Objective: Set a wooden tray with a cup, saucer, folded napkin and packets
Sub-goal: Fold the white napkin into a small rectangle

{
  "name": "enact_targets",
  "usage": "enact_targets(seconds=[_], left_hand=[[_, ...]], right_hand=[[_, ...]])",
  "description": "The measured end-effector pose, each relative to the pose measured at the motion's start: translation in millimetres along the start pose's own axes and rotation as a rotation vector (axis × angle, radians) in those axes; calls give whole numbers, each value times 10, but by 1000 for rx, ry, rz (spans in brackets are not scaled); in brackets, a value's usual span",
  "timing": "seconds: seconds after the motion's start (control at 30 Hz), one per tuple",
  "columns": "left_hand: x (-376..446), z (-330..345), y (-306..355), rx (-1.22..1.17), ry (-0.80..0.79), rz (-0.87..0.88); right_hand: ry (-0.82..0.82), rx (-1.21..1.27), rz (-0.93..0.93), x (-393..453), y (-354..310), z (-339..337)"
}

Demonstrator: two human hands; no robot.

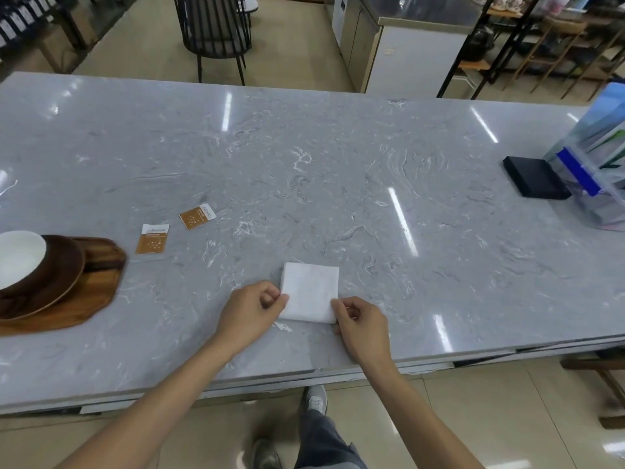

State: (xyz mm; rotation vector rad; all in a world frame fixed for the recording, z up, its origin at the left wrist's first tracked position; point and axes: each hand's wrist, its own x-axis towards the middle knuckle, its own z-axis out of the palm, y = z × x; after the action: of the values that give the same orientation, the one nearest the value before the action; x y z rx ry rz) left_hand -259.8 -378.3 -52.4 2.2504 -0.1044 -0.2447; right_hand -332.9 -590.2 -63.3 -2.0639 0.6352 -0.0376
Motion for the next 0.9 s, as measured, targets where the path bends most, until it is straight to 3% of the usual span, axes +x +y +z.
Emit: enact_targets(seconds=[0.27,0.4,0.5,0.67,0.77,0.9], left_hand=[[-13,23,54,114,-42,-8],[-46,52,112,334,55,320],[20,118,216,446,-30,489],[154,233,199,688,-193,404],[127,275,74,731,-198,377],[174,329,-27,724,-166,379]], right_hand=[[48,-69,38,-38,-111,5],[128,-257,-169,-106,-206,64],[171,-441,-388,-60,-305,129],[-5,-614,-534,186,-268,199],[-105,-681,-524,292,-101,229],[-97,-703,-509,351,-13,301]])
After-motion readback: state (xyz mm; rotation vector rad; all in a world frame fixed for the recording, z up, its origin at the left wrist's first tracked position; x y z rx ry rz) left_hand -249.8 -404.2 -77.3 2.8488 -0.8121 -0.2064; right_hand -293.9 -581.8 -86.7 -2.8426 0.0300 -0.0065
